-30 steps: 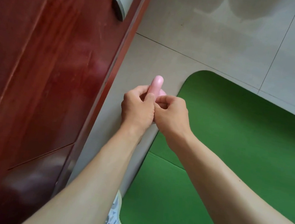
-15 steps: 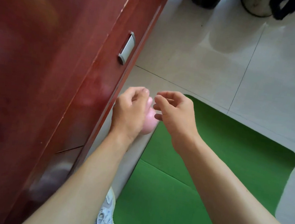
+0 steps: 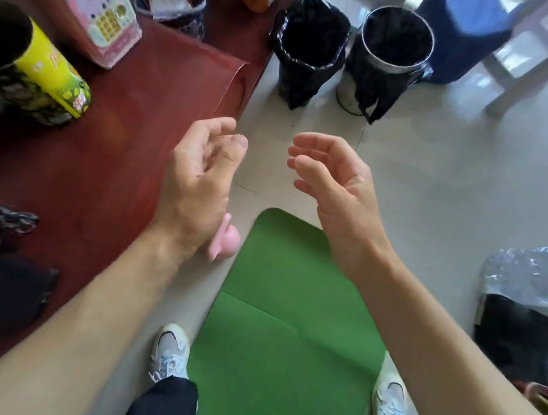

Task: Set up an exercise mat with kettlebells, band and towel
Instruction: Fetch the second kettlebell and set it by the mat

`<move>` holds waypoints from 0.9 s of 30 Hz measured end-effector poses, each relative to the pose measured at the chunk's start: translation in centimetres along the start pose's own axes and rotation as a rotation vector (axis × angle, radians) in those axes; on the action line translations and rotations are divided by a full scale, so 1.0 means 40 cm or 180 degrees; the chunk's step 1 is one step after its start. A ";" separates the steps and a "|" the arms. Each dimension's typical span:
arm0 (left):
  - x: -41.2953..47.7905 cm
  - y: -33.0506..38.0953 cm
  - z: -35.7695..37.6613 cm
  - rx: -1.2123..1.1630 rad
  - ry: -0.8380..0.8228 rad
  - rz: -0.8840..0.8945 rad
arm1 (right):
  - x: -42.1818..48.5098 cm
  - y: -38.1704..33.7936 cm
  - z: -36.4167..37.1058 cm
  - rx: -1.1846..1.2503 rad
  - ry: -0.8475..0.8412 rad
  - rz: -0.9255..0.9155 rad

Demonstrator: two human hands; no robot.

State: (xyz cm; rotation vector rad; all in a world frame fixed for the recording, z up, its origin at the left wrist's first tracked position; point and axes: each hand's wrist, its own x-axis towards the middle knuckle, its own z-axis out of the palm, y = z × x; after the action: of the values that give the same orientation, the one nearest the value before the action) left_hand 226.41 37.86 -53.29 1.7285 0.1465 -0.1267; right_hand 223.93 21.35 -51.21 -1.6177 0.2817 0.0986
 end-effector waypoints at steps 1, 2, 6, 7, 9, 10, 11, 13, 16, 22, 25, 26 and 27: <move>-0.018 0.058 -0.003 -0.0017 -0.0027 0.0045 | -0.023 -0.055 -0.015 -0.0015 -0.0014 -0.0048; -0.035 0.123 -0.005 -0.0057 -0.0048 0.0113 | -0.044 -0.114 -0.032 -0.0010 -0.0014 -0.0114; -0.140 0.373 -0.010 -0.0243 -0.0111 0.0348 | -0.163 -0.325 -0.099 0.0169 0.0020 -0.0305; -0.166 0.422 -0.007 -0.0310 -0.0103 0.0419 | -0.189 -0.362 -0.119 0.0175 -0.0009 -0.0388; -0.227 0.507 0.012 -0.0411 -0.0069 0.0524 | -0.244 -0.427 -0.179 0.0161 -0.0078 -0.0545; -0.261 0.546 0.029 -0.0436 -0.0023 0.0561 | -0.273 -0.455 -0.219 0.0169 -0.0098 -0.0623; -0.296 0.584 0.048 -0.0441 0.0016 0.0616 | -0.298 -0.480 -0.263 0.0175 -0.0115 -0.0712; -0.376 0.647 0.099 -0.0375 0.0121 0.0686 | -0.352 -0.521 -0.357 0.0174 -0.0152 -0.0823; -0.510 0.721 0.210 -0.0399 0.0392 0.0683 | -0.438 -0.574 -0.512 0.0260 -0.0339 -0.0897; -0.736 0.846 0.381 -0.0721 0.0867 0.0628 | -0.574 -0.678 -0.718 0.0100 -0.0669 -0.0972; -0.834 0.897 0.400 -0.0779 0.1034 0.0750 | -0.641 -0.726 -0.752 0.0061 -0.0825 -0.1042; -0.869 0.910 0.393 -0.0798 0.1101 0.0799 | -0.667 -0.738 -0.751 0.0048 -0.0898 -0.1043; -0.896 0.919 0.385 -0.0804 0.1159 0.0842 | -0.688 -0.747 -0.746 0.0044 -0.0962 -0.1055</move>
State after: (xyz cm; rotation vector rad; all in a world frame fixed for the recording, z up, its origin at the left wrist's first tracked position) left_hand 197.30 15.85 -14.05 1.4887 0.1906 0.3883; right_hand 201.38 -3.65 -13.71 -1.5896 -0.2183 0.0852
